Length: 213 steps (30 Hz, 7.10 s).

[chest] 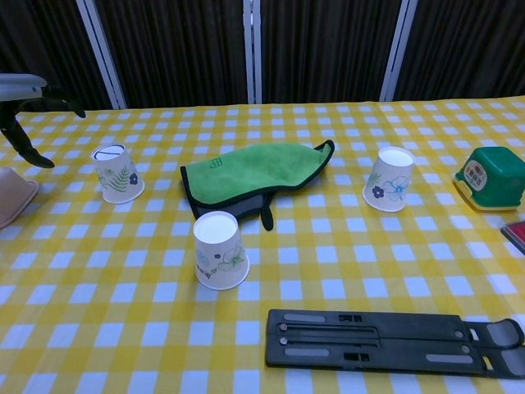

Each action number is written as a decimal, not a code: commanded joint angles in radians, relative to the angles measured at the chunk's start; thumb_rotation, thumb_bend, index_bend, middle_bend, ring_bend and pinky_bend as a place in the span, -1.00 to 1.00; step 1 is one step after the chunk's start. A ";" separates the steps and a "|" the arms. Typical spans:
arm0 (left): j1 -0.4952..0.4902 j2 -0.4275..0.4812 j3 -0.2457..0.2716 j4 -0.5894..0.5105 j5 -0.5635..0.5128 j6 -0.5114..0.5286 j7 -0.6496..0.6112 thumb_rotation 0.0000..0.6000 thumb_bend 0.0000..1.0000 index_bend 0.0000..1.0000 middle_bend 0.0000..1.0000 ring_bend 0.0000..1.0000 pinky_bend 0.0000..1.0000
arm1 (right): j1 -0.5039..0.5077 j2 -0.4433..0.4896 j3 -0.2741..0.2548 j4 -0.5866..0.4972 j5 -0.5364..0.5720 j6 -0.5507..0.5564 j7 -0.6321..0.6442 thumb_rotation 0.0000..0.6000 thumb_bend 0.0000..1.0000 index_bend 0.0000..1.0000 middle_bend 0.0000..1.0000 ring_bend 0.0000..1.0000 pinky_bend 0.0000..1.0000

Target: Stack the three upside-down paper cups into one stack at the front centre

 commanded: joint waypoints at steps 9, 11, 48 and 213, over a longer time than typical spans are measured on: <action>-0.093 -0.084 0.021 0.095 -0.078 -0.046 0.027 1.00 -0.46 -0.51 -1.00 -1.00 -1.00 | 0.007 0.002 0.012 0.017 0.028 -0.022 0.025 1.00 -0.73 -1.00 -1.00 -1.00 -1.00; -0.104 -0.092 0.025 0.104 -0.086 -0.049 0.031 1.00 -0.46 -0.50 -1.00 -1.00 -1.00 | 0.008 0.003 0.013 0.019 0.032 -0.024 0.029 1.00 -0.73 -1.00 -1.00 -1.00 -1.00; -0.049 0.193 0.006 -0.483 0.312 0.205 -0.076 1.00 -0.38 -0.22 -1.00 -1.00 -1.00 | -0.001 0.012 0.013 0.002 0.010 0.009 0.035 1.00 -0.73 -1.00 -1.00 -1.00 -1.00; 0.486 0.074 0.170 -0.118 0.596 0.579 -0.389 1.00 -0.86 -1.00 -1.00 -1.00 -1.00 | 0.802 -0.372 0.132 -0.478 0.637 -0.262 -0.927 1.00 -0.42 -0.10 -0.78 -1.00 -1.00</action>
